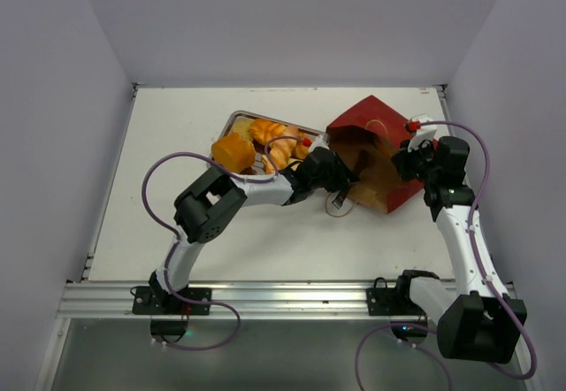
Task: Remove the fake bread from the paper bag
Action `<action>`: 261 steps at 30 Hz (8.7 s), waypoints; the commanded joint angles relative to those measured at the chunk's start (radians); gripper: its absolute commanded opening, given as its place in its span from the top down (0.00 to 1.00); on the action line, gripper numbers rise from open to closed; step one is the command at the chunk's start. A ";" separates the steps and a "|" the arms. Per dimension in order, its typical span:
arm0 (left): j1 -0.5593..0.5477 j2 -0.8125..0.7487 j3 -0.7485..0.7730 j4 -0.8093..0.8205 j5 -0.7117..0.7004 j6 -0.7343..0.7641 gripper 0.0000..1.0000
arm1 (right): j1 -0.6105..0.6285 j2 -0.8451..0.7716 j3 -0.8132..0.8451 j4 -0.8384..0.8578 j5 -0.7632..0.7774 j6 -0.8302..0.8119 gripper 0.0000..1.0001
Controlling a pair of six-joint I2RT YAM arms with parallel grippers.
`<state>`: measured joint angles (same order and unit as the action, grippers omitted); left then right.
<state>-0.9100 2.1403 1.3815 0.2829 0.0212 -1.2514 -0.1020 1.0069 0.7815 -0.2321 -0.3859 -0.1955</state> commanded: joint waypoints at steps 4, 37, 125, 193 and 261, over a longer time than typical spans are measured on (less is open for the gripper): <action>0.002 -0.025 0.010 0.114 0.045 0.018 0.69 | -0.007 -0.008 0.007 0.005 -0.008 -0.004 0.99; 0.002 0.211 0.274 0.122 0.160 -0.210 0.47 | -0.007 0.006 0.009 0.007 -0.016 -0.005 0.99; -0.004 -0.195 -0.214 0.249 0.111 0.070 0.81 | -0.041 0.110 0.143 -0.240 -0.321 -0.400 1.00; -0.006 0.193 0.166 0.144 0.161 -0.332 0.48 | -0.013 0.090 0.079 -0.075 -0.272 -0.150 0.99; 0.080 -0.077 -0.173 0.346 0.195 -0.252 0.90 | -0.007 0.085 0.094 -0.107 -0.263 -0.157 1.00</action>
<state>-0.8433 2.1193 1.2320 0.5468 0.2070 -1.5364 -0.1055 1.1168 0.8597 -0.3439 -0.6315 -0.3733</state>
